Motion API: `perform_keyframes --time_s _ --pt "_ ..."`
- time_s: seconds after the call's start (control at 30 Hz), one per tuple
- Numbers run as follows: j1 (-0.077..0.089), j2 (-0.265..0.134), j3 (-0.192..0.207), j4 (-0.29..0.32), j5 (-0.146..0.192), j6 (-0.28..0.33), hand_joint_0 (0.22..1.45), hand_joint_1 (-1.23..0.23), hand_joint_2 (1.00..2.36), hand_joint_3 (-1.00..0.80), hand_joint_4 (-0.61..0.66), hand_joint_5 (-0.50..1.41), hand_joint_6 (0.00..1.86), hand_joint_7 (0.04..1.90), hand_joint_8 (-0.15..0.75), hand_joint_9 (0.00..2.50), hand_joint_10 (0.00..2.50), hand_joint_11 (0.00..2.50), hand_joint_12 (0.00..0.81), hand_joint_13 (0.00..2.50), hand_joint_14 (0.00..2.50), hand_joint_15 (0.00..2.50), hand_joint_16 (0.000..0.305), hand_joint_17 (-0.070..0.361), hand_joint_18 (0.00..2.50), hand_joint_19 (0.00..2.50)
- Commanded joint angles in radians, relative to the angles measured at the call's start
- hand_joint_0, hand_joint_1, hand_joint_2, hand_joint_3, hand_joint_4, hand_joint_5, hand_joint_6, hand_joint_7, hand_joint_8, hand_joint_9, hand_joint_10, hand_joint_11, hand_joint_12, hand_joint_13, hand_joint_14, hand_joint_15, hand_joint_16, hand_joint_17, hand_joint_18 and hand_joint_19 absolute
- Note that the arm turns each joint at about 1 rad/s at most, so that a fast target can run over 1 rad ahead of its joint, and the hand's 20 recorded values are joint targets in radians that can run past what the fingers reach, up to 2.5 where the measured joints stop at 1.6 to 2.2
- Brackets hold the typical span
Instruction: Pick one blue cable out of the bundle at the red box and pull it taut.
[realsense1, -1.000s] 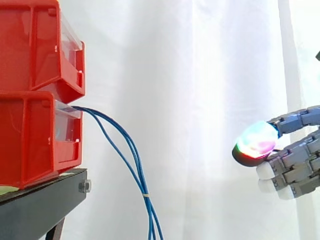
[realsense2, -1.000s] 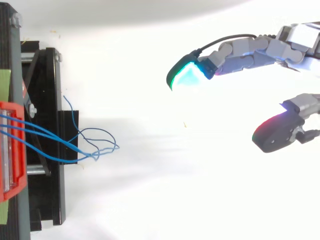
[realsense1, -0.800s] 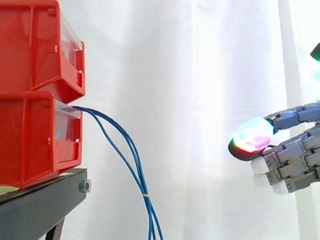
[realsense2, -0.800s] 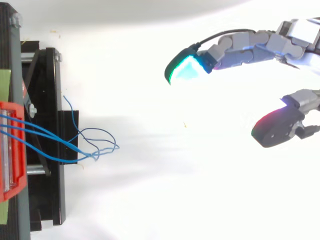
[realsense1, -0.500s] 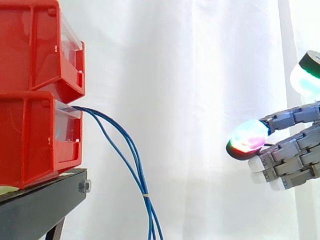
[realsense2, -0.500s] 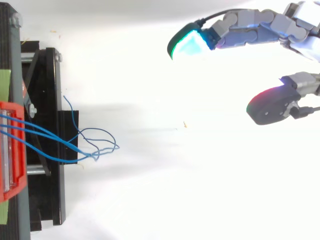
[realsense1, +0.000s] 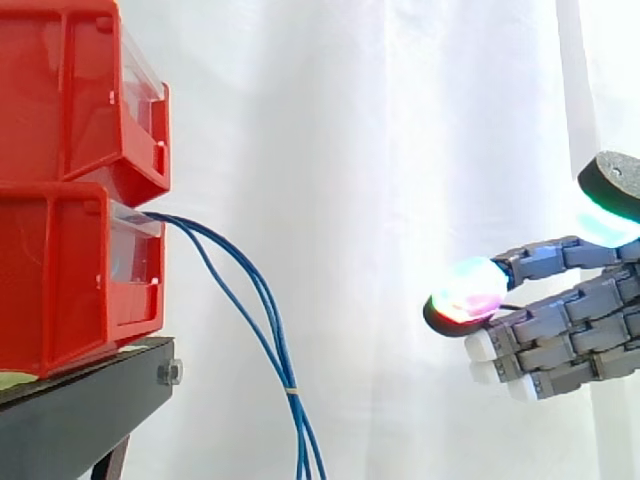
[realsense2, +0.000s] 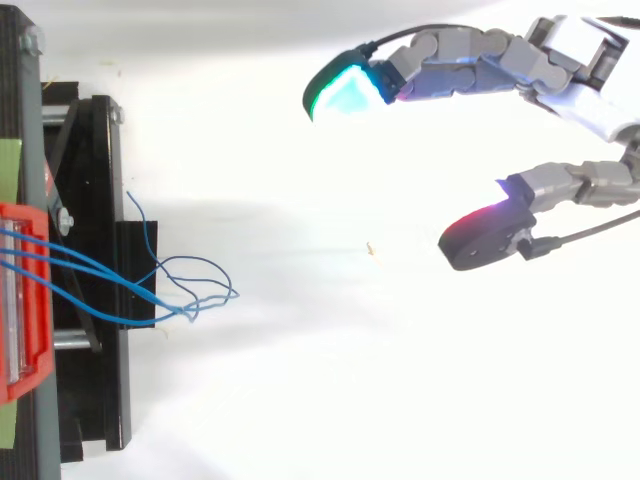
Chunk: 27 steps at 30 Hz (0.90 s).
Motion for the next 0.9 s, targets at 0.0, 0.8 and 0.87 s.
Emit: perform_keyframes --time_s 0.0,0.8,0.87 --pt "0.005 -0.004 -0.001 0.026 0.000 -0.039 0.48 -0.72 1.00 -0.50 0.27 -0.16 0.50 0.73 0.348 0.52 0.00 0.06 0.394 0.43 0.00 0.11 0.059 0.133 0.37 0.25" --pt "0.045 -0.384 0.336 0.080 -0.038 0.010 0.47 -0.65 1.00 -0.50 0.28 -0.16 0.50 0.75 0.358 0.54 0.00 0.06 0.401 0.44 0.00 0.11 0.059 0.134 0.39 0.25" --pt "0.050 -0.384 0.335 0.078 -0.038 0.007 0.47 -0.65 1.00 -0.50 0.28 -0.16 0.50 0.75 0.360 0.55 0.00 0.07 0.402 0.45 0.00 0.12 0.059 0.134 0.39 0.25"
